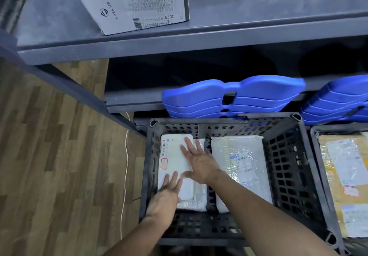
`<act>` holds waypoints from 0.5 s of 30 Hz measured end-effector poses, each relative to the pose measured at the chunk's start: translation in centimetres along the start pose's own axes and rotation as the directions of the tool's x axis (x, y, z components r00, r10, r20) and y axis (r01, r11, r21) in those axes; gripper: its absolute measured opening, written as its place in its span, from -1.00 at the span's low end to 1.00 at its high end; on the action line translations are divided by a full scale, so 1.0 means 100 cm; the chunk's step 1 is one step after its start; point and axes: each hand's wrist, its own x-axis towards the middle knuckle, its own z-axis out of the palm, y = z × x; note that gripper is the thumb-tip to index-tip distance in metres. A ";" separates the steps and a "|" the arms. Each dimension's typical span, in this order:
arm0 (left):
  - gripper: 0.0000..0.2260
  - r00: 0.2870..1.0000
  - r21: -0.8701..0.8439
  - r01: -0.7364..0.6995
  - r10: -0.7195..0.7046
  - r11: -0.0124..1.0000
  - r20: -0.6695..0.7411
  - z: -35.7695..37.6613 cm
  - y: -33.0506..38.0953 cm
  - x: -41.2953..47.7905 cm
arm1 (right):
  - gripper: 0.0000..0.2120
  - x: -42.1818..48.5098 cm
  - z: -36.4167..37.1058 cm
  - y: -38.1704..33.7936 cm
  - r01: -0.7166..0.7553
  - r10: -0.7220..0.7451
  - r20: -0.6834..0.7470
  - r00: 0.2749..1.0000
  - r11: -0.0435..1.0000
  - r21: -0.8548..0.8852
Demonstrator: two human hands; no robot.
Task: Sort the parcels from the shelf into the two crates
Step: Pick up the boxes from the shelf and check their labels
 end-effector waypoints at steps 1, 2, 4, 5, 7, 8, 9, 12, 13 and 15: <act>-0.41 1.000 -0.010 -0.005 0.005 1.000 0.002 -0.003 0.000 0.000 | -0.01 0.000 0.000 0.000 -0.013 0.013 0.006 1.000 1.000 -0.019; -0.41 1.000 -0.013 -0.008 0.008 1.000 0.001 0.000 0.000 0.003 | -0.01 0.000 -0.001 0.000 -0.023 0.023 0.012 1.000 0.999 -0.041; -0.40 1.000 0.016 -0.005 0.005 1.000 0.006 0.007 0.000 0.008 | -0.02 0.000 -0.005 -0.002 -0.036 0.038 0.023 0.999 0.996 -0.088; -0.40 1.000 0.024 -0.003 0.002 1.000 0.008 0.008 0.000 0.009 | -0.04 -0.001 -0.007 -0.003 -0.042 0.045 0.026 0.999 0.993 -0.107; -0.43 1.000 -0.008 0.017 -0.017 1.000 0.020 0.004 0.001 0.005 | -0.11 -0.005 -0.010 -0.005 -0.050 0.052 0.010 0.999 0.990 -0.135; -0.46 0.999 -0.047 0.043 -0.043 0.998 0.003 0.000 0.001 0.002 | -0.16 -0.009 -0.012 -0.006 -0.063 0.062 -0.012 0.998 0.988 -0.142; -0.48 0.997 -0.086 0.061 -0.065 0.994 -0.052 -0.008 0.000 -0.002 | -0.18 -0.014 -0.015 -0.006 -0.090 0.085 -0.043 0.995 0.986 -0.140; -0.47 0.948 -0.178 0.089 -0.138 0.980 -0.288 -0.039 -0.008 -0.010 | 0.05 -0.037 -0.029 -0.005 -0.152 0.130 -0.194 0.972 0.983 -0.104; -0.45 0.908 -0.189 0.072 -0.143 0.979 -0.393 -0.051 -0.013 -0.012 | 0.14 -0.046 -0.034 -0.002 -0.148 0.116 -0.241 0.964 0.982 -0.119; -0.43 0.842 -0.180 0.045 -0.135 0.983 -0.522 -0.070 -0.027 -0.009 | 0.14 -0.064 -0.053 0.007 -0.131 0.077 -0.302 0.950 0.978 -0.163</act>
